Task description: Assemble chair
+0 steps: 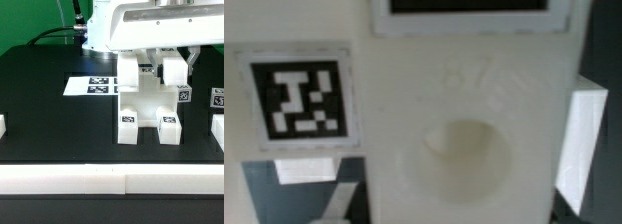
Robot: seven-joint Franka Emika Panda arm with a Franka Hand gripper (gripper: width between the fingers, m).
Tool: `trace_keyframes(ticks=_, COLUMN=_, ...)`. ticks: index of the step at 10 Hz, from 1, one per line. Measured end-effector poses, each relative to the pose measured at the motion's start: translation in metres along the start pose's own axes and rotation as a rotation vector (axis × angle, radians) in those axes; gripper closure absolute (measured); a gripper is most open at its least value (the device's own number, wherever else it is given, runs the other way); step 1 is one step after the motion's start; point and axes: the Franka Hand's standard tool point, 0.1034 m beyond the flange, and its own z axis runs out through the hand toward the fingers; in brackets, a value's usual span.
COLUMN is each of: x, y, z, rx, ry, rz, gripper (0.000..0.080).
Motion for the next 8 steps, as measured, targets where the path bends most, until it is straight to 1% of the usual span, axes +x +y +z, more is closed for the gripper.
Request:
trace_keyframes(ticks=1, x=0.001, y=0.002, z=0.004, rx=-0.003, ry=-0.004, rz=0.002, gripper=0.0511)
trace_keyframes(ticks=5, x=-0.008, y=0.008, z=0.021, rx=-0.016, ry=-0.032, rz=-0.002, gripper=0.0511)
trace_keyframes(ticks=6, x=-0.01, y=0.009, z=0.024, rx=-0.018, ry=-0.037, rz=-0.002, gripper=0.0511)
trace_keyframes(ticks=8, x=-0.009, y=0.01, z=0.024, rx=-0.018, ry=-0.037, rz=0.0, gripper=0.0511)
